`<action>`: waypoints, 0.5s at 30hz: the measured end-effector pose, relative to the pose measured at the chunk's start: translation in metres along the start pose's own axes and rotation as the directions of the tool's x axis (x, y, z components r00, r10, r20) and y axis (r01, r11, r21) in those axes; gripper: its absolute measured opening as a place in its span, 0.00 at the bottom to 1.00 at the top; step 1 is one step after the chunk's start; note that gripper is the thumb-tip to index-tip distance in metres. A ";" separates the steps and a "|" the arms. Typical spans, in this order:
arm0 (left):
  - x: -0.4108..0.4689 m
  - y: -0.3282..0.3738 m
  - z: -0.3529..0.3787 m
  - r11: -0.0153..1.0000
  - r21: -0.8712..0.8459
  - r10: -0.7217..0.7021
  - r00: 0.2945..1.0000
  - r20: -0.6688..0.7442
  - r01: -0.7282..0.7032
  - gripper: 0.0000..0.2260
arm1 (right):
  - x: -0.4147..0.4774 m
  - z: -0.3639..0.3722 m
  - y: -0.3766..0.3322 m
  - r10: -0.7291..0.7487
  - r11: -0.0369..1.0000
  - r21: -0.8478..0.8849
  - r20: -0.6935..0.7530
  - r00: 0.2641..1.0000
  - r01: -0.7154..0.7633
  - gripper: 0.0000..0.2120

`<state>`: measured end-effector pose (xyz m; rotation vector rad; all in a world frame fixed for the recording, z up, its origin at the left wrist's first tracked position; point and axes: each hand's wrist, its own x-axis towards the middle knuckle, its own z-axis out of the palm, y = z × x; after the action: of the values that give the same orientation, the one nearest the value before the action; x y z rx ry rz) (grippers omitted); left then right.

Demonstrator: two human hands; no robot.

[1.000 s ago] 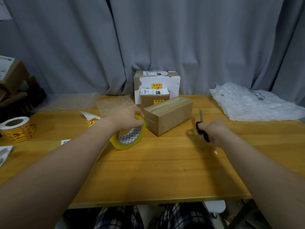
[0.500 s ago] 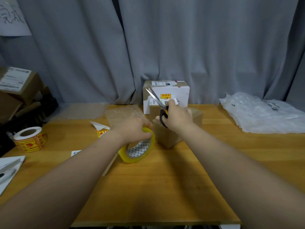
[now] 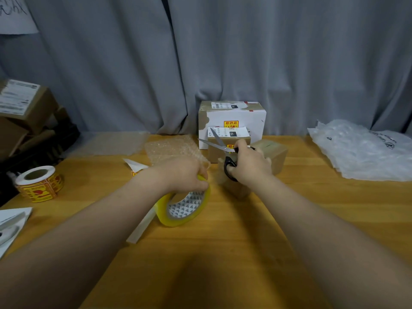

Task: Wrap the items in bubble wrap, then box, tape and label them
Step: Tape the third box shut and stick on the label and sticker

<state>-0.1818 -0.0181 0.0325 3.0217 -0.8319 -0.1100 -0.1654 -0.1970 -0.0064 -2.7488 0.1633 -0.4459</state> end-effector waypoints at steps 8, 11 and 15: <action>0.016 0.012 -0.014 0.933 -0.329 -0.124 0.989 0.077 0.143 0.20 | -0.003 -0.019 0.019 -0.005 0.780 0.625 0.072 0.997 -0.041 0.24; 0.029 0.014 -0.012 0.961 -0.187 -0.200 0.979 0.048 0.206 0.10 | -0.026 -0.042 0.033 -0.116 0.632 0.761 0.280 0.953 -0.147 0.19; 0.035 0.015 -0.007 0.968 -0.085 -0.225 0.968 0.115 0.235 0.11 | -0.057 -0.058 0.071 -0.254 0.722 0.588 0.716 0.651 -0.365 0.34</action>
<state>-0.1589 -0.0493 0.0376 3.0282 -0.4600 -0.3032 -0.2421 -0.2724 0.0039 -1.9134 -0.1215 0.6146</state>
